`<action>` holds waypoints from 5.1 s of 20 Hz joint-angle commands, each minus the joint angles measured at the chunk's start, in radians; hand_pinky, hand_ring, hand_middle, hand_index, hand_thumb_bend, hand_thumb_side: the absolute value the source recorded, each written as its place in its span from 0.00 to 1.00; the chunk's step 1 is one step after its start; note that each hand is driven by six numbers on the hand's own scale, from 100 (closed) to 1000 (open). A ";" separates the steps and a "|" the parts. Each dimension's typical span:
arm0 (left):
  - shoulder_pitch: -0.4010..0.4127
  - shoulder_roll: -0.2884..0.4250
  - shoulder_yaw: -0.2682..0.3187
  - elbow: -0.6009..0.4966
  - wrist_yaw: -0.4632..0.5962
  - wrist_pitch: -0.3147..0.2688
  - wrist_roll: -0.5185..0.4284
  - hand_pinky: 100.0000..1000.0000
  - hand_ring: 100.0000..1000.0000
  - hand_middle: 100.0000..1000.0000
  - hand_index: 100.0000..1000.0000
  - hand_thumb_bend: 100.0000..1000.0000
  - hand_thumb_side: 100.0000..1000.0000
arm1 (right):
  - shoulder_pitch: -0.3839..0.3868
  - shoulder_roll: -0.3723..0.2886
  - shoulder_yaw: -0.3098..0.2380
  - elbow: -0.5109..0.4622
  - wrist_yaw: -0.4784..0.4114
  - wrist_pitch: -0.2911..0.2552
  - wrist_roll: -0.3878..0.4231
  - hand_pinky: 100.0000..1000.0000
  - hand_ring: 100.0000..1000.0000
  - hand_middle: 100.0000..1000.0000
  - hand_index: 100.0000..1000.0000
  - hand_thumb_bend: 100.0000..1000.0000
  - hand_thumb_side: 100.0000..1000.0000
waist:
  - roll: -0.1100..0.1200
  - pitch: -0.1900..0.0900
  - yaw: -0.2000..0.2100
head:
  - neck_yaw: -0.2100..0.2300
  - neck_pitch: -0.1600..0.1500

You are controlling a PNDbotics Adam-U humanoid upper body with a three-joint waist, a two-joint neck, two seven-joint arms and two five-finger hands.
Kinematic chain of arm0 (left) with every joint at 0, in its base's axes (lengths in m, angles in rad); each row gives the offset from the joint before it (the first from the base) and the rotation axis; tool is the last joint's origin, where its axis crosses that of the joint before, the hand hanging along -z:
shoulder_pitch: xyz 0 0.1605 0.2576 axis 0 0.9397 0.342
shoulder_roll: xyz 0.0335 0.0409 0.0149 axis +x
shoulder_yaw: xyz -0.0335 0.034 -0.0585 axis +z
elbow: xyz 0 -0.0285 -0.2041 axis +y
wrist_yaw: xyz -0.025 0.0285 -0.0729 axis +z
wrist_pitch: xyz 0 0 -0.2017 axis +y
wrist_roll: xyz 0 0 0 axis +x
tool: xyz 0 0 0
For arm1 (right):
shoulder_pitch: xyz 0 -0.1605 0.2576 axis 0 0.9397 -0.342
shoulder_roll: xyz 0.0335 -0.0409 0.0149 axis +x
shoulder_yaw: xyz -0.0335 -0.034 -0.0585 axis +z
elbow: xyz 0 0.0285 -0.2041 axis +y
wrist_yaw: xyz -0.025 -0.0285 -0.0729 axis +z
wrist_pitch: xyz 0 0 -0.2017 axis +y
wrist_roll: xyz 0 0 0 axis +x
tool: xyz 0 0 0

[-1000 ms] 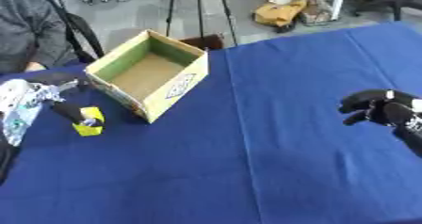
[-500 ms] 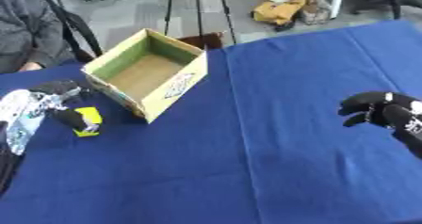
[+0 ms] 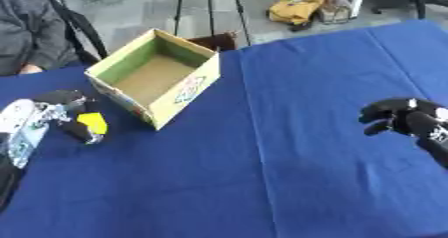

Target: Pick up objects on the table and place them in the box.

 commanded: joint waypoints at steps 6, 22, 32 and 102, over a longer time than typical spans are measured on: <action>-0.014 0.028 0.002 -0.001 -0.004 0.027 -0.081 0.72 0.66 0.63 0.86 0.19 0.15 | -0.013 -0.019 -0.011 -0.010 -0.001 -0.005 0.002 0.69 0.78 0.75 0.83 0.00 0.77 | -0.007 -0.013 0.003 | -0.003 -0.013; -0.020 0.079 0.009 -0.037 -0.019 0.054 -0.254 0.72 0.70 0.72 0.86 0.44 0.23 | -0.009 -0.022 -0.014 -0.008 -0.007 -0.009 0.002 0.69 0.78 0.75 0.83 0.00 0.77 | -0.011 -0.021 0.010 | -0.005 -0.011; -0.001 0.089 0.014 -0.026 -0.025 0.060 -0.290 0.63 0.62 0.65 0.83 0.34 0.19 | -0.006 -0.021 -0.017 -0.007 -0.008 -0.009 0.001 0.69 0.78 0.75 0.83 0.00 0.77 | -0.013 -0.023 0.013 | -0.008 -0.012; 0.028 -0.049 0.040 -0.553 0.368 0.302 0.765 0.56 0.49 0.54 0.75 0.33 0.77 | -0.010 -0.005 -0.021 0.007 -0.018 -0.003 0.014 0.69 0.78 0.75 0.83 0.00 0.77 | -0.016 -0.033 -0.002 | -0.013 -0.025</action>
